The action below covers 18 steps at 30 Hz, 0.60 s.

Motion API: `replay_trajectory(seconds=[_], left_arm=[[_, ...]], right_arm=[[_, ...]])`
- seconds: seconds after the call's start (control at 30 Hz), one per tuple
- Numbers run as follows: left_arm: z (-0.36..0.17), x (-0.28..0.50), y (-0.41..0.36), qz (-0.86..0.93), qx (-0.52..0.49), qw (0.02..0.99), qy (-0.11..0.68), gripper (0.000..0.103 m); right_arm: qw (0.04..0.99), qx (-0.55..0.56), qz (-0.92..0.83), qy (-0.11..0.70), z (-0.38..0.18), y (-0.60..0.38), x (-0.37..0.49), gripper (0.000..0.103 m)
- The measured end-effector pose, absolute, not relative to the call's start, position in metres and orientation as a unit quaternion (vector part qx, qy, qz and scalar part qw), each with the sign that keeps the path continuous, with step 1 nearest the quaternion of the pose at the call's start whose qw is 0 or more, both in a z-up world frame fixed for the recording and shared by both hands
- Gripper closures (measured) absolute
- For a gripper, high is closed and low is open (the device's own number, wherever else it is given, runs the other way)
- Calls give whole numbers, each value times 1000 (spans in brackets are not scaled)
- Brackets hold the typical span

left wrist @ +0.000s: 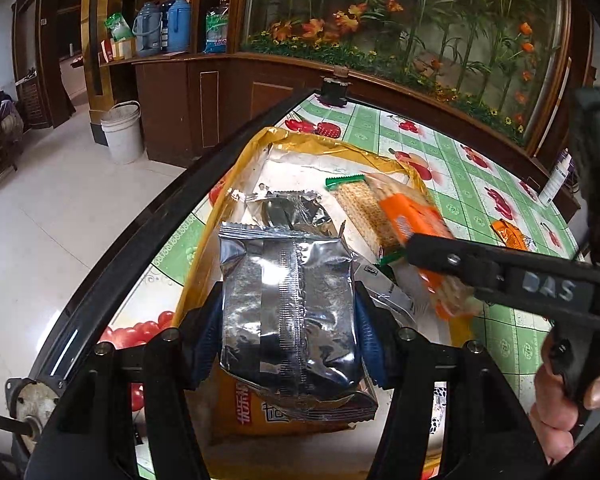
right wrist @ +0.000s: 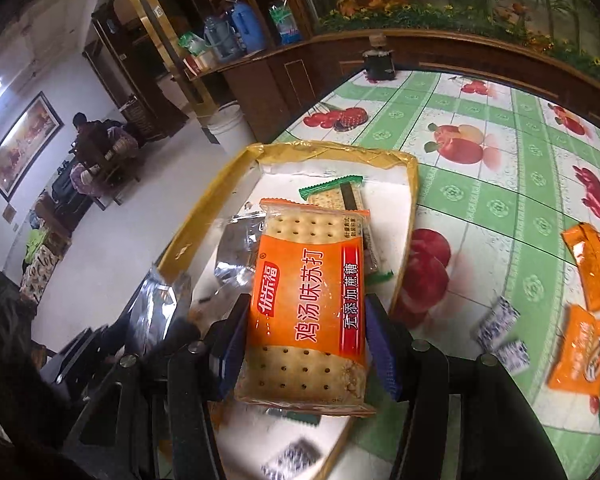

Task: Organize snacks
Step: 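Carry the foil bag and orange cracker pack over the yellow tray, then lower both packs into the tray and open both grippers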

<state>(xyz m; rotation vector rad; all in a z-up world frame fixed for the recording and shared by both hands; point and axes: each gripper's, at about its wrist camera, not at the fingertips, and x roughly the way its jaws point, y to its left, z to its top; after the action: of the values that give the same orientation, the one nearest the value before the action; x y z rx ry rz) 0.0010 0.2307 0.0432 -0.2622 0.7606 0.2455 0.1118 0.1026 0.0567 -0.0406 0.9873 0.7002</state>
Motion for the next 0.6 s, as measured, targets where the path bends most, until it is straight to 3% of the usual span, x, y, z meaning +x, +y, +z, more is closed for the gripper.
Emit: replay_trajectory(seconds=[0.6], left_arm=[[39,-4,213,152,-93,927,330,44]], right_arm=[[837,-39,315,446,35,121,123,47]])
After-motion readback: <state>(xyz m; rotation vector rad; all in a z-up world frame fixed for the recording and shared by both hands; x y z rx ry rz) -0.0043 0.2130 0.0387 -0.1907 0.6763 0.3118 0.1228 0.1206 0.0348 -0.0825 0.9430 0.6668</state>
